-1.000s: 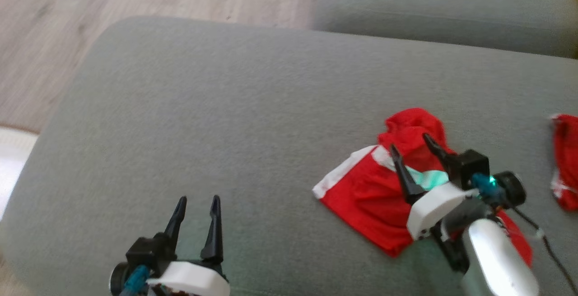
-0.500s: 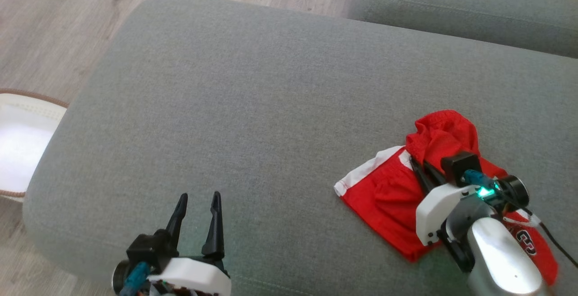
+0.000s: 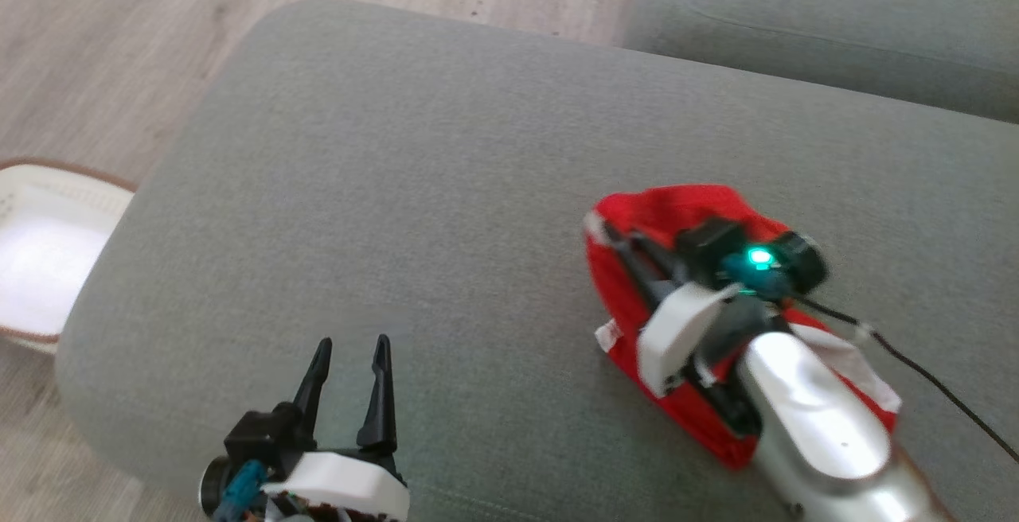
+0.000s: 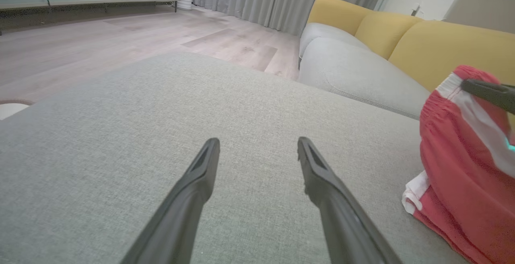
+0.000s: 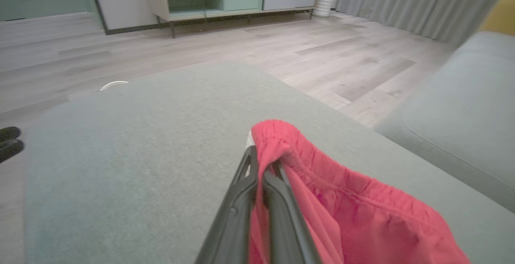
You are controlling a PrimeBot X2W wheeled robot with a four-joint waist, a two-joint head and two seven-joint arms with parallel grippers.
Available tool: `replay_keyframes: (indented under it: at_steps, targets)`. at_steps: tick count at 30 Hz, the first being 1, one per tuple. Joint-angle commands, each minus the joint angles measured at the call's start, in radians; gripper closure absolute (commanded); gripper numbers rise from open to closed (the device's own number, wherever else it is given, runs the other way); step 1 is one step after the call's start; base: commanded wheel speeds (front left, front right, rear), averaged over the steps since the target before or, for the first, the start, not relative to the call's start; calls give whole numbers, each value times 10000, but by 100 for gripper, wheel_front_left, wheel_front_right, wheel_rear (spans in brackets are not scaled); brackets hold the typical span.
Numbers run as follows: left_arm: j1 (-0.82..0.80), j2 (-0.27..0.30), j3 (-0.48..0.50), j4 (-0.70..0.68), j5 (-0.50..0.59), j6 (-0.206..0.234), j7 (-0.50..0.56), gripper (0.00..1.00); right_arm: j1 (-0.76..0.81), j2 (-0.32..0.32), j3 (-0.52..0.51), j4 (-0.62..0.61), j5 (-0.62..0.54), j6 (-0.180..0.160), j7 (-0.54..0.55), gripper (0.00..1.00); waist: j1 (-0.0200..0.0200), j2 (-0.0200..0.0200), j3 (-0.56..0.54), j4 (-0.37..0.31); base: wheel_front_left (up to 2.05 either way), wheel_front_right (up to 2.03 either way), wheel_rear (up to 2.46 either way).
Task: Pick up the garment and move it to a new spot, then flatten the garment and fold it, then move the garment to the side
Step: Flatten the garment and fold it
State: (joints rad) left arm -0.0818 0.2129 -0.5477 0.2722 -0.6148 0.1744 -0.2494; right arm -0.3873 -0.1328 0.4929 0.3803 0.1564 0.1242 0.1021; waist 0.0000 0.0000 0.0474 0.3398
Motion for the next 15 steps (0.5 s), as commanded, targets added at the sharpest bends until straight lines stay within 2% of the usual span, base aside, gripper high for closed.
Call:
replay_keyframes:
  at_steps: [1, 5, 9, 10, 11, 12, 15]
  targets:
    - [-465, 20, 440, -252, 87, -48, -123, 0, -575, 145, 476, -261, 221, 65, 23, 100, 0, 0, 31, 176, 0, 0, 0]
    - [-471, -40, 566, -232, 141, -97, -123, 0, -956, 199, 1546, 151, 762, 65, 74, 100, 0, 0, 127, 453, 0, 0, 0]
    - [-455, -114, 686, -214, 217, -138, -123, 0, -1128, 294, 2138, 830, 1038, 65, -83, 100, 0, 0, 194, 608, 0, 0, 0]
    - [-444, -130, 711, -214, 237, -147, -123, 0, -1147, 321, 2240, 1011, 1057, 65, -152, 57, 0, 0, 201, 622, 0, 0, 0]
    - [-432, -143, 738, -212, 256, -158, -123, 0, -1154, 351, 2326, 1175, 1088, 65, -240, 25, 0, 0, 206, 628, 0, 0, 0]
    - [-418, -154, 765, -209, 274, -167, -123, 0, -1154, 385, 2375, 1321, 1138, 65, -352, 0, 0, 0, 206, 623, 0, 0, 0]
    - [-350, -181, 833, -197, 328, -178, -123, 0, -1135, 469, 2379, 1669, 1268, 65, -714, 0, 0, 0, 161, 527, 0, 0, 0]
